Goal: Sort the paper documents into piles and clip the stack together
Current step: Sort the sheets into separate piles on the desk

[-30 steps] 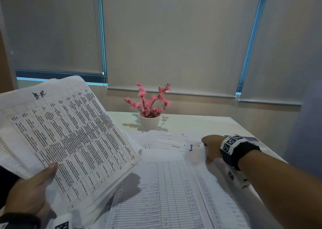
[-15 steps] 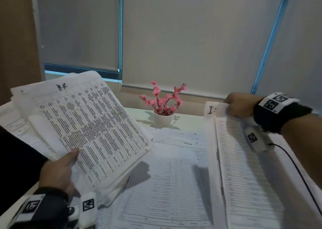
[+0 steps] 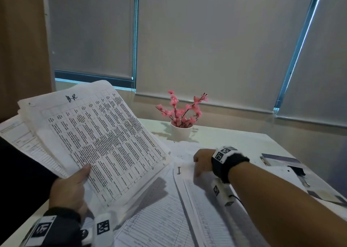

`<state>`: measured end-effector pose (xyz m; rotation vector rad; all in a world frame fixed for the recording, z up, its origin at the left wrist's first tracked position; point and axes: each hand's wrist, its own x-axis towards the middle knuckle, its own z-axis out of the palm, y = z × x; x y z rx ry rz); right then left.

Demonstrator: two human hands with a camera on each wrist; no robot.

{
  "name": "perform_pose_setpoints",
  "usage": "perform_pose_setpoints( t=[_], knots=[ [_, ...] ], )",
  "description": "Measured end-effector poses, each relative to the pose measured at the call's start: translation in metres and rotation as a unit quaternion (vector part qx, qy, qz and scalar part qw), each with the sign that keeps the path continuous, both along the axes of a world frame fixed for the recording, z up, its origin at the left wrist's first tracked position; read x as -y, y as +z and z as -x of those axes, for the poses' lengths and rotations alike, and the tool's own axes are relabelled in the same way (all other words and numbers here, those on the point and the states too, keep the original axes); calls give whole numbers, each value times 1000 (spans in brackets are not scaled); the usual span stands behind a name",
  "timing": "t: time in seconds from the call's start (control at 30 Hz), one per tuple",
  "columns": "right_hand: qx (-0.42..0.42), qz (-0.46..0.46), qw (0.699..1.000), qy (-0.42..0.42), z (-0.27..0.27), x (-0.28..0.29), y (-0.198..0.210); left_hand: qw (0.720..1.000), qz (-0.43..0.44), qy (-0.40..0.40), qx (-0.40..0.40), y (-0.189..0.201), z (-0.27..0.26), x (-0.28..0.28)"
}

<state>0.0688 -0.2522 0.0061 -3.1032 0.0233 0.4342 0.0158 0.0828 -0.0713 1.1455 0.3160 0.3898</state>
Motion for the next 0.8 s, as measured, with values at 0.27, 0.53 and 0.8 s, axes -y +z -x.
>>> perform_pose_setpoints(
  t=[0.27, 0.53, 0.8],
  knots=[
    [11, 29, 999, 39, 5, 3, -4, 1000, -12, 16, -15, 1, 1, 3],
    [99, 33, 991, 80, 55, 33, 54, 999, -43, 22, -13, 15, 6, 12],
    [211, 63, 969, 109, 143, 57, 152, 982, -180, 20, 44, 87, 14, 32]
  ],
)
